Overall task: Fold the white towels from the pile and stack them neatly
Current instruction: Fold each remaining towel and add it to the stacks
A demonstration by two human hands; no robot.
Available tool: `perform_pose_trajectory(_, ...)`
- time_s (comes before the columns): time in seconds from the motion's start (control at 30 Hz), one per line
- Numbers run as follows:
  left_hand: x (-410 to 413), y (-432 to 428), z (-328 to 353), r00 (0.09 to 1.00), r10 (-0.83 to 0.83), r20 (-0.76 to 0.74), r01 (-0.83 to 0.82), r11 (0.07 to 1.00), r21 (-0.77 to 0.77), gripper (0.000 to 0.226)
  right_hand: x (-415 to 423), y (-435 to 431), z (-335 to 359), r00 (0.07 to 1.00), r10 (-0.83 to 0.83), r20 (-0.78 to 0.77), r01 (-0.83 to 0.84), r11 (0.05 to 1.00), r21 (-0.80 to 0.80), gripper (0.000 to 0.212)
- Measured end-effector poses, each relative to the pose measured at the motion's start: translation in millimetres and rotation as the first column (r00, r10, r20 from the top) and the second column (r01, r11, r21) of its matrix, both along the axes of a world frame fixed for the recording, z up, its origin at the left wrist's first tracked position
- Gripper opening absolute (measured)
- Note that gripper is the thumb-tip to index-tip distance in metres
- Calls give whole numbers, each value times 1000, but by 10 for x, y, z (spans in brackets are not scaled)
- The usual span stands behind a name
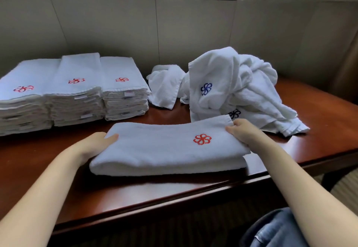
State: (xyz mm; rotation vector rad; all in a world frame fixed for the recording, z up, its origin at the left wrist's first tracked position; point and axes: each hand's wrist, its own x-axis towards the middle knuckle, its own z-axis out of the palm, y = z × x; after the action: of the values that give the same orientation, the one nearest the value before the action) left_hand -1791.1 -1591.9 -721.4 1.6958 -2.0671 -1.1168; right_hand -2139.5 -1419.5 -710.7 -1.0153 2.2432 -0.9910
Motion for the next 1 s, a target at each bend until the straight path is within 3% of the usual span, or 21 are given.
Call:
perform_pose_trajectory(0.1,83,2,36,992,21,-123,-9,995,100,29,83,-8,-39,995,80,-61,-70,987,145,15)
perform_pose_trajectory(0.2,83,41,40,994,27,-105,-17,996,88,29,149,-17,-22,932,146,-332,-62,966,251,16)
perform_pose_trajectory(0.27,93,77,76,993,32,-116,-14,988,154,35,197,-16,-15,869,138,-476,13,954,300,30)
perform_pose_trajectory(0.37,226,134,183,984,-49,-174,119,900,419,54,368,-100,12,683,163,-712,16,971,238,48)
perform_pose_trajectory(0.43,311,176,219,979,-175,-108,205,878,433,64,545,-250,33,614,241,-752,-206,968,143,49)
perform_pose_trajectory(0.47,324,170,213,981,-160,-113,192,898,396,68,644,-329,27,600,321,-733,-324,935,144,49)
perform_pose_trajectory(0.53,312,107,147,969,80,-234,-14,962,274,80,843,-478,-30,576,492,-653,-455,856,244,50)
perform_pose_trajectory(0.6,331,5,54,821,377,-428,-354,925,135,86,959,-598,-74,575,577,-579,-458,814,357,52)
perform_pose_trajectory(0.67,356,-35,-19,704,503,-501,-544,836,74,80,982,-704,-45,621,591,-515,-450,807,383,51)
perform_pose_trajectory(0.73,323,33,-75,696,533,-482,-557,824,107,79,967,-812,-3,663,617,-423,-474,784,401,40)
perform_pose_trajectory(0.83,196,221,-98,748,464,-474,-421,884,203,84,1018,-925,-25,705,602,-374,-468,792,392,40)
perform_pose_trajectory(0.93,96,301,-153,767,400,-501,-346,916,203,95,1118,-1018,-83,801,530,-277,-484,847,221,37)
perform_pose_trajectory(1.0,68,269,-217,731,378,-567,-363,920,146,102,1170,-1043,-49,845,514,-147,-495,856,151,34)
